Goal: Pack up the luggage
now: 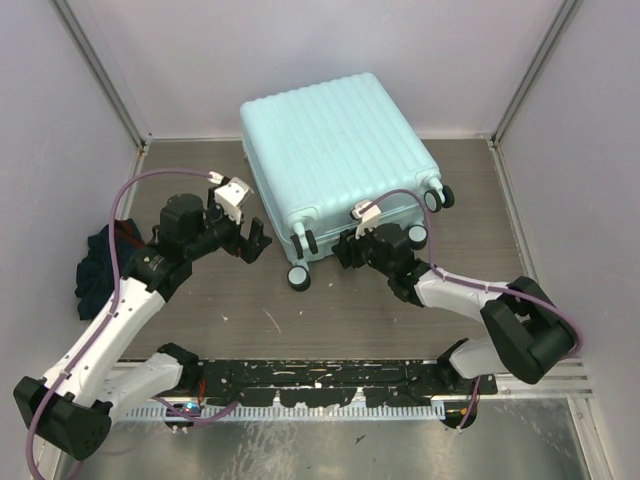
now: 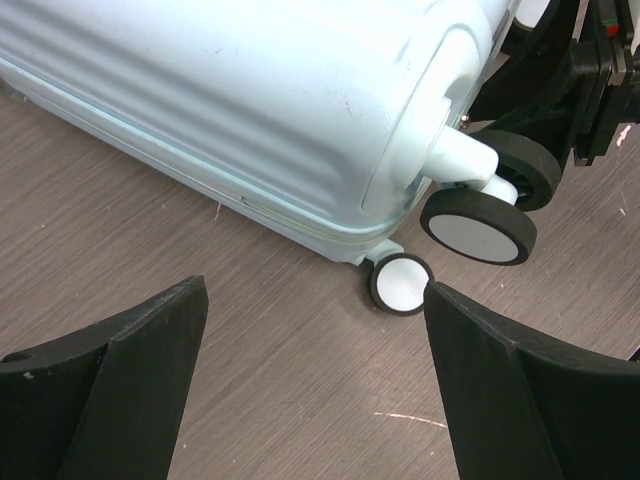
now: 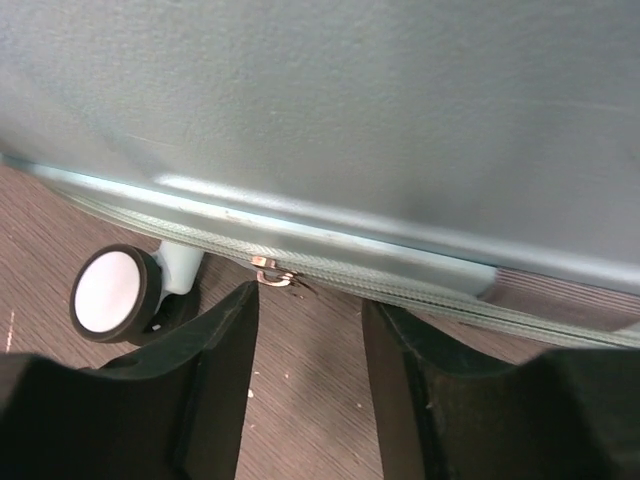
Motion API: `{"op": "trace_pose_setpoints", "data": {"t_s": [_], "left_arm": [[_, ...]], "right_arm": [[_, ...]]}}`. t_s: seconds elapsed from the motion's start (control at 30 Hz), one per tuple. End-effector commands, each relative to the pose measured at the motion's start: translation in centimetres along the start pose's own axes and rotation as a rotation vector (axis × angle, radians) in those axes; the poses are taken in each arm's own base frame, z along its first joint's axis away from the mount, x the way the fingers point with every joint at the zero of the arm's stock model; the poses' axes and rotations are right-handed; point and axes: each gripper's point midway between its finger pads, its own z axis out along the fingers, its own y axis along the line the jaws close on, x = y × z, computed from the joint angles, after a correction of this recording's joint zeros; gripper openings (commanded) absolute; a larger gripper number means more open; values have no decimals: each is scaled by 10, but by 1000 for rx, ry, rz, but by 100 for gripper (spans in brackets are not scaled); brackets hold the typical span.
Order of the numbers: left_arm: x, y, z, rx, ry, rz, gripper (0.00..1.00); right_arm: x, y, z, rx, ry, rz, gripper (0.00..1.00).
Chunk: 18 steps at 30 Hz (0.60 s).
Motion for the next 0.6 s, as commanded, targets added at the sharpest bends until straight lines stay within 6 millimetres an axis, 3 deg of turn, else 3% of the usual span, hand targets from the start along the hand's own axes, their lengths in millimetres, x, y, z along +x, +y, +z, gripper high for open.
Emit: {"op": "trace_pose_setpoints", "data": {"t_s": [0.0,0.4,0.57], "left_arm": [[-3,-3,-4,18,-25,4,89],[1,-7,-9,43,-3,64,88],[1,-17,-13,126,7,169,83]], "right_arm": [[-67,14,9,-15,-209,15,48],[-69,12,3,16,-203,47,2],[-66,10,-5,23,-195,33,1]]}}
